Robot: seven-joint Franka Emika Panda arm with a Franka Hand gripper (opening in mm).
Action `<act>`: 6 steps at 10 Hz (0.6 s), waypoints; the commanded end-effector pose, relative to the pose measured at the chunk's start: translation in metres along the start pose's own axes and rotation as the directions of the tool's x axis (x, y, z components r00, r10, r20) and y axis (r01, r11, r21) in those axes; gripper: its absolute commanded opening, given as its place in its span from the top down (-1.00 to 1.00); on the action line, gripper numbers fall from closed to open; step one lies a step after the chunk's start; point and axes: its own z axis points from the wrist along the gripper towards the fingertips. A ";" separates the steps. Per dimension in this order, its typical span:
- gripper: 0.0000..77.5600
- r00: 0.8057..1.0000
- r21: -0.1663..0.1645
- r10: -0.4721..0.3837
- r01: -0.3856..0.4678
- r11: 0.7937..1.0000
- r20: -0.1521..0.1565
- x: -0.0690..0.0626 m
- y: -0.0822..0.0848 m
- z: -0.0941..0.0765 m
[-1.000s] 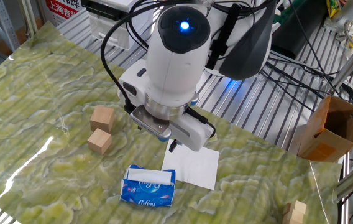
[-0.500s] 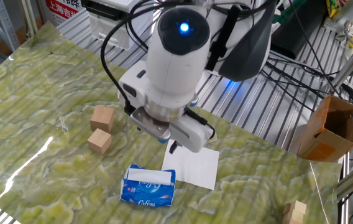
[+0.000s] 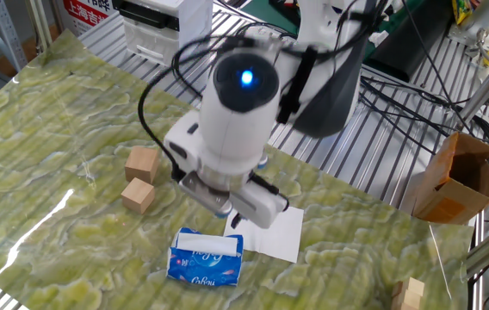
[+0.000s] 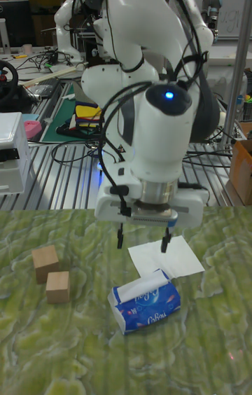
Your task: Pull out a napkin
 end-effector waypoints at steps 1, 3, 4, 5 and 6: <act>-1.00 1.000 -0.018 -0.010 0.010 1.000 0.007 -0.011 0.008 0.045; -1.00 1.000 -0.023 -0.009 0.009 1.000 0.011 -0.013 0.010 0.052; -1.00 1.000 -0.035 -0.009 0.009 0.999 0.011 -0.014 0.012 0.057; -1.00 1.000 -0.039 -0.010 0.010 0.999 0.011 -0.015 0.012 0.058; -1.00 1.000 -0.038 -0.013 0.013 0.999 0.011 -0.015 0.012 0.059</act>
